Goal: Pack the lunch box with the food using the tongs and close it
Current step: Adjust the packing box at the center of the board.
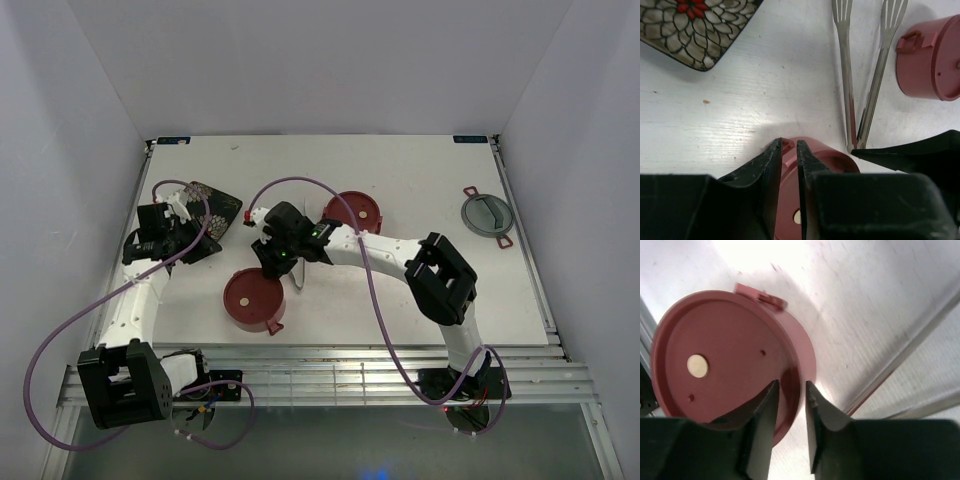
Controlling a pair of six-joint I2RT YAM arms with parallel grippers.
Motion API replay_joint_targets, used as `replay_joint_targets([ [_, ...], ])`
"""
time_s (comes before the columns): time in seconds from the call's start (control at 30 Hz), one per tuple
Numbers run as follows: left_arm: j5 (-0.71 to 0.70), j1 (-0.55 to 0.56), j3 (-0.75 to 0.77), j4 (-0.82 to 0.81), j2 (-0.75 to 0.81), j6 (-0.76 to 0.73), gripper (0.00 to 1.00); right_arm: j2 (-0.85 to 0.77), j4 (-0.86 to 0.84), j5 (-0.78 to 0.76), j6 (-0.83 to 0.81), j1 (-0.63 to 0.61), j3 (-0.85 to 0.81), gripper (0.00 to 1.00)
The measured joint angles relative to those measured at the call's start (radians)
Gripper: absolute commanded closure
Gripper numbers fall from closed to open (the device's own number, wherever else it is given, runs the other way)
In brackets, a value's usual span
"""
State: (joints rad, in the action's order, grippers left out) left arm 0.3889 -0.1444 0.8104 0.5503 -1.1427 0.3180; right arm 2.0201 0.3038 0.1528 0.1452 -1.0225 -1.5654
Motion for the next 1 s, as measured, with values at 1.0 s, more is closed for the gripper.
replay_joint_targets([
  [1.0,0.155,-0.070,-0.055,-0.125,-0.131,0.048,0.60,-0.428,-0.240,-0.188,0.457,-0.169,0.548,0.31],
])
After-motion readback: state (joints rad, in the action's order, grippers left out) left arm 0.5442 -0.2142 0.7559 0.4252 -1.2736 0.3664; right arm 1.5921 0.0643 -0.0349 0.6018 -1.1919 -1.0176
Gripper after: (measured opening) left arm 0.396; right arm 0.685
